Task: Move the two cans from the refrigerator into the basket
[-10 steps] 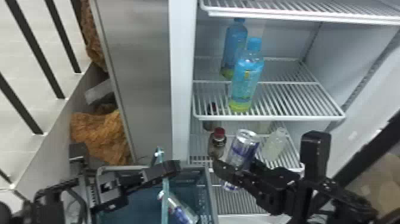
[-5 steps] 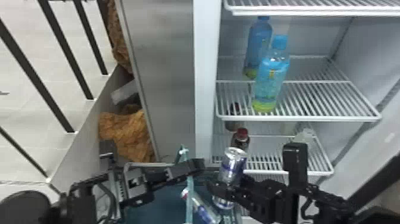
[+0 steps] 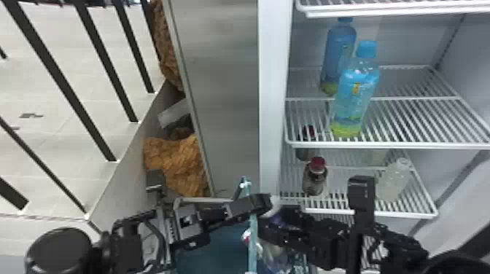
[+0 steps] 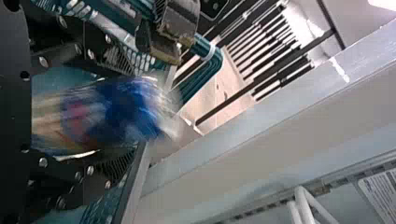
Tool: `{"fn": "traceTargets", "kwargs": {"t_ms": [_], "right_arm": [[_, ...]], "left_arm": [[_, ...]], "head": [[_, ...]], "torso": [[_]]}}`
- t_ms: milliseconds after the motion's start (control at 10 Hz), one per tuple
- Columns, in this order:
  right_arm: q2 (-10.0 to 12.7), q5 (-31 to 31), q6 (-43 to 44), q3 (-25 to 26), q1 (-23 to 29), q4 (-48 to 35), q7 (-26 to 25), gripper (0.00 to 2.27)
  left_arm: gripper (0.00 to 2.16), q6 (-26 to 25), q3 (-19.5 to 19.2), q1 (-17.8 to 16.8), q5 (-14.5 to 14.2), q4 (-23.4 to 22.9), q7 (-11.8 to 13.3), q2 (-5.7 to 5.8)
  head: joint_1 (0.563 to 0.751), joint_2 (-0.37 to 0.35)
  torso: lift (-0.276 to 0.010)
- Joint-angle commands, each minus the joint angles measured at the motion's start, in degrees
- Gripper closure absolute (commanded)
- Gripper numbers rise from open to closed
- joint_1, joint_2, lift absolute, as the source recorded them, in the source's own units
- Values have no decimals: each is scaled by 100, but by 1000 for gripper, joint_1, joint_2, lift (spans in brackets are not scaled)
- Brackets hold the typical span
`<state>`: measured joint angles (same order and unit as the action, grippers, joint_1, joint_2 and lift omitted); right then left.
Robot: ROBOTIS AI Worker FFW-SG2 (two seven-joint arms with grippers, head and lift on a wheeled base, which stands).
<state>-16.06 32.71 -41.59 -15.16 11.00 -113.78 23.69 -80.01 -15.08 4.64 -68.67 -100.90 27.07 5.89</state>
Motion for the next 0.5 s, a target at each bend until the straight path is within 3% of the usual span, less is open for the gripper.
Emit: {"fn": "traceTargets", "kwargs": {"t_ms": [0, 200, 400], "right_arm": [[-2, 145, 124, -49, -31, 107, 30, 360], [15, 122, 152, 100, 25, 78, 101, 297], [77, -278, 138, 648, 306, -245, 136, 300]], "left_arm": [[1197, 0, 0, 0, 0, 0, 0, 0], [1197, 0, 0, 0, 0, 0, 0, 0], [1197, 0, 0, 14, 0, 0, 0, 0]], "head": [[695, 93], [695, 101], [695, 81]], "torso": [[-35], [-35], [-35]]}}
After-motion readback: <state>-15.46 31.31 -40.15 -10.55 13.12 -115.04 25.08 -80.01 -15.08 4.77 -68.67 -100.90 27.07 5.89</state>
